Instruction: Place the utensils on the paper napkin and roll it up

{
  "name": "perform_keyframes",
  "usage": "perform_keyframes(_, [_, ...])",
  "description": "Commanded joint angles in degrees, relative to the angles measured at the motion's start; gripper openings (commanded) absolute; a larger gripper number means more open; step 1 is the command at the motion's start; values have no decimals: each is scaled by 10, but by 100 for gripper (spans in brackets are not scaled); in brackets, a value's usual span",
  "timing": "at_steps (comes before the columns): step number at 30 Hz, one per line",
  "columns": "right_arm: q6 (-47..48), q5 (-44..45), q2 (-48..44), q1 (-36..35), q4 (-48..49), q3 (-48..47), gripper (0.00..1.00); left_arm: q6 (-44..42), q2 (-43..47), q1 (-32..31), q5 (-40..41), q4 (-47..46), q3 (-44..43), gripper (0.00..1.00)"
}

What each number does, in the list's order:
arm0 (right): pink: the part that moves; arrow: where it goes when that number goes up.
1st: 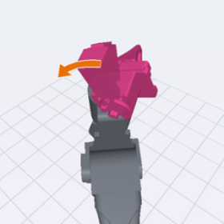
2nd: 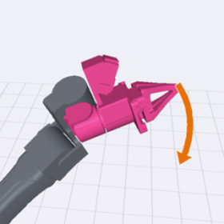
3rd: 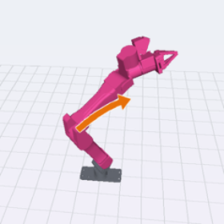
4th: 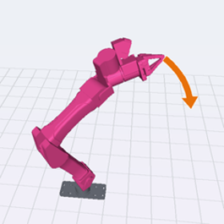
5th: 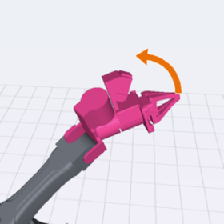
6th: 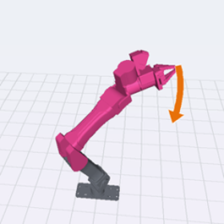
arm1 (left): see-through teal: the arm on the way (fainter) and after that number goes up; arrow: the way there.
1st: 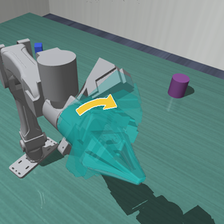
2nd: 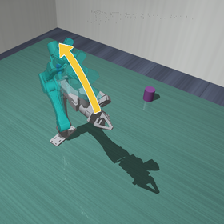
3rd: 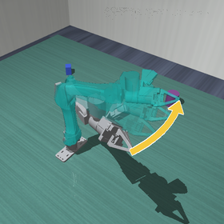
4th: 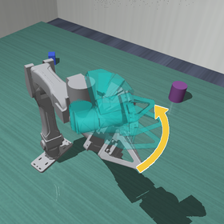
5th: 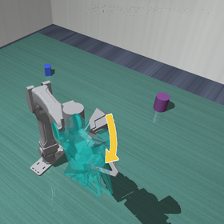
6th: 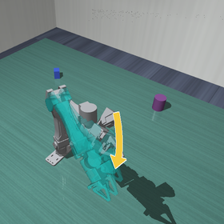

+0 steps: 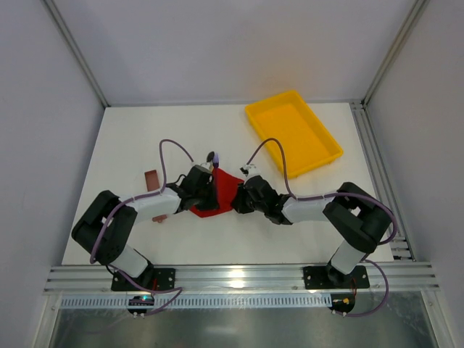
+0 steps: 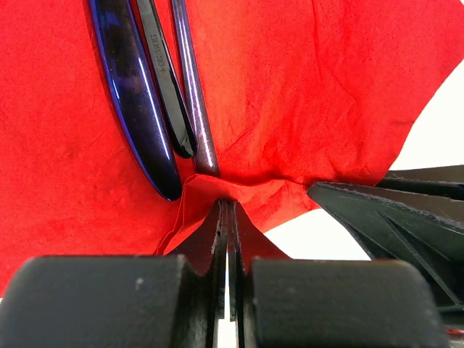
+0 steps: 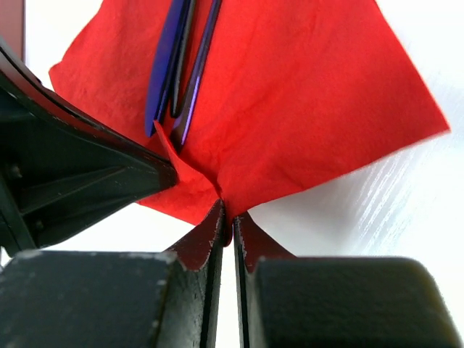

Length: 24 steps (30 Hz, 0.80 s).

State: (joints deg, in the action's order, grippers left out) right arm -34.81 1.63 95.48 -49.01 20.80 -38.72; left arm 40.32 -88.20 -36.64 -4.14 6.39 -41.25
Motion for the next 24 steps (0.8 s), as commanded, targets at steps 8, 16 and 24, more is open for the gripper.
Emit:
perform_keyframes(8, [-12, -3, -19, -2, 4, -31, 15, 7, -13, -3, -4, -24, -8, 0])
perform_keyframes(16, [-15, -9, -13, -13, 4, -37, 20, 9, -11, -2, -4, -28, -3, 0])
perform_keyframes(24, [-18, -9, 1, -26, 14, -47, 23, 11, -13, -3, -4, -31, -1, 0])
